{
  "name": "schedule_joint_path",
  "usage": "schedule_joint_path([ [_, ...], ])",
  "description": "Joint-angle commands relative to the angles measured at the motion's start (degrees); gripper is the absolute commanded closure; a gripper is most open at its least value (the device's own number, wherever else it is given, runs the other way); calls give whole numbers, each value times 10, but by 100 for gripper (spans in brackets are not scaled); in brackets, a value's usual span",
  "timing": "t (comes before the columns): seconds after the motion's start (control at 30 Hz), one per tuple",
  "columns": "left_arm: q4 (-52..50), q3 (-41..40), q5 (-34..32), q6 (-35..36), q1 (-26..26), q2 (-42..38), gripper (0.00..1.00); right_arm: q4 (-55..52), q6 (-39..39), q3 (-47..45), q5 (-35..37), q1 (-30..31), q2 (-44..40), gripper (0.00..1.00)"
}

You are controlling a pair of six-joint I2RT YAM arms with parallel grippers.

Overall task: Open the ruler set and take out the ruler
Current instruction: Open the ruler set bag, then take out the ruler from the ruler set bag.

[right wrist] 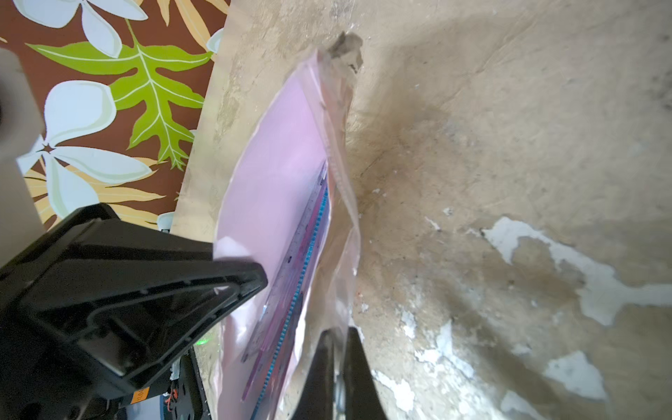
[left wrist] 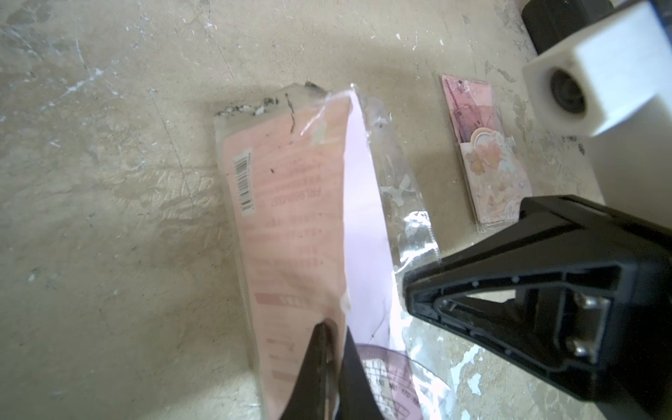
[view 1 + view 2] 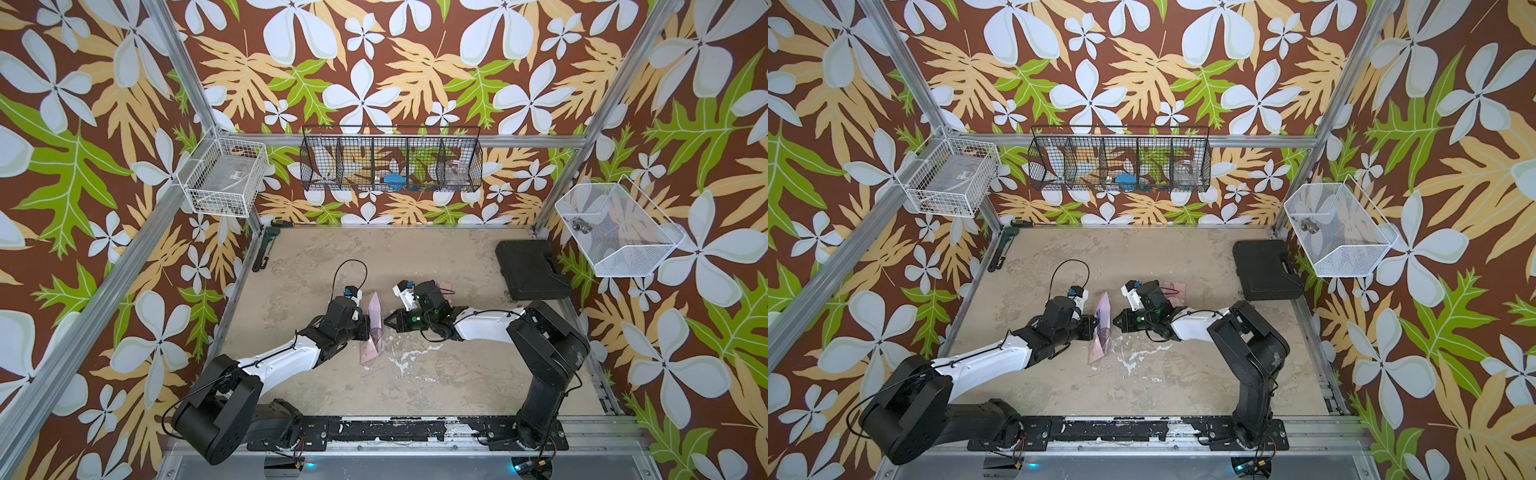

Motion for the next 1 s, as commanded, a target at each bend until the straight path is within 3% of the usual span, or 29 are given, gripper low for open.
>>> schedule_joint_path([
  [0.0, 6, 3, -6, 9, -2, 7, 100, -33, -40, 11, 28, -4, -20, 93],
  [0.07, 9, 1, -4, 9, -3, 12, 100, -55, -61, 13, 28, -12, -46, 78],
  [0.13, 18, -5, -1, 9, -4, 17, 100, -86, -84, 20, 32, -17, -70, 73],
  [0.27, 29, -7, 7, 7, -4, 26, 100, -126, -114, 33, 25, -20, -109, 73],
  [0.33, 35, -6, 12, 6, -4, 30, 100, -123, -115, 38, -15, -18, -115, 74],
  [0.57, 42, -9, 11, 3, -6, 34, 100, -141, -121, 69, -66, 8, -42, 79],
  [0.97, 46, -8, 9, 3, -6, 38, 100, -189, -144, 82, -54, 14, 5, 76],
])
